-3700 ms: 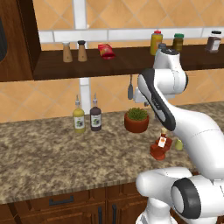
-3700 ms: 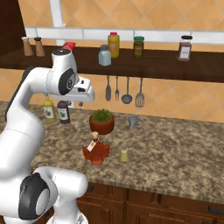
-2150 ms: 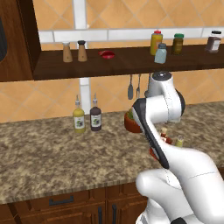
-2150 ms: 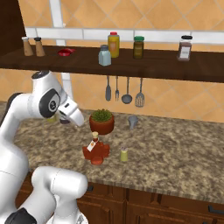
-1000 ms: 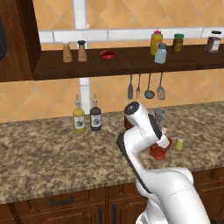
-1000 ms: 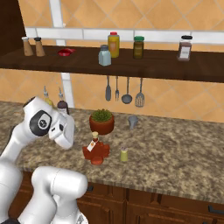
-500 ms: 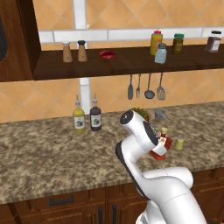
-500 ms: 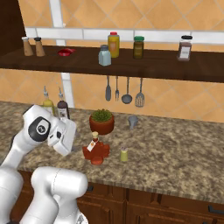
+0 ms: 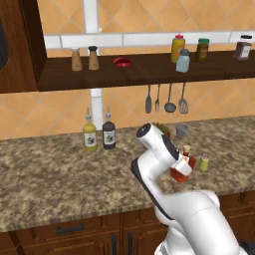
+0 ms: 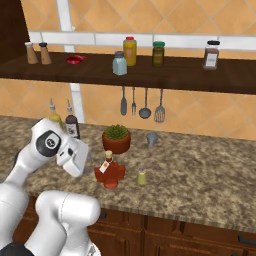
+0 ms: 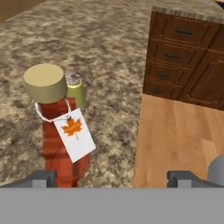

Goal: Put the shaker and condiment bottle from the counter next to their counterparts in the cabinet.

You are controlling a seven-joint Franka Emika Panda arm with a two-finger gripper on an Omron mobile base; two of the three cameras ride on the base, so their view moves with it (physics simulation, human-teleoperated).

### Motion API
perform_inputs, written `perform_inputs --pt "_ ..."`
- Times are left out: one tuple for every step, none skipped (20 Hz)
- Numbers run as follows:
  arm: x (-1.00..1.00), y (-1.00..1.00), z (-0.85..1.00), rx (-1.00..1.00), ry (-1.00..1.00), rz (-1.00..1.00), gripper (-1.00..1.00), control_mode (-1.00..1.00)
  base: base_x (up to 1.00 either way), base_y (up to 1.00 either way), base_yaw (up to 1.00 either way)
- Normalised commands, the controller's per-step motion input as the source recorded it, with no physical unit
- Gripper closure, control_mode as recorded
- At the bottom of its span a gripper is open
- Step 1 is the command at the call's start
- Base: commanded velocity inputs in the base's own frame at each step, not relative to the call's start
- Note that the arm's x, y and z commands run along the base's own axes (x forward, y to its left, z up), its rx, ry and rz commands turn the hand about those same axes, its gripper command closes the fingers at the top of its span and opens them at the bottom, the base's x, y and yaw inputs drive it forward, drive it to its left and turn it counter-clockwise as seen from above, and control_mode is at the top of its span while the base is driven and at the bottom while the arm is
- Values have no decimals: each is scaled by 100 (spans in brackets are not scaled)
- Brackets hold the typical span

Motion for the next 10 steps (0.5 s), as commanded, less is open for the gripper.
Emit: perform_inputs --pt "1 -9 0 0 18 0 -100 -100 0 0 0" --pt "4 -11 0 0 16 0 -100 -100 0 0 0" --pt "7 -13 0 0 14 0 -100 -100 0 0 0" --pt "13 -17 0 0 13 0 -100 -100 0 0 0" --pt "19 -22 0 0 11 0 -100 -100 0 0 0" --pt "19 -21 0 0 7 0 -100 -100 0 0 0" --pt "19 -21 0 0 6 0 -100 -100 0 0 0" --pt "16 -21 0 0 3 0 -100 -100 0 0 0" --pt "15 -21 0 0 2 1 -100 -100 0 0 0" --pt "13 -21 0 0 0 3 -100 -100 0 0 0"
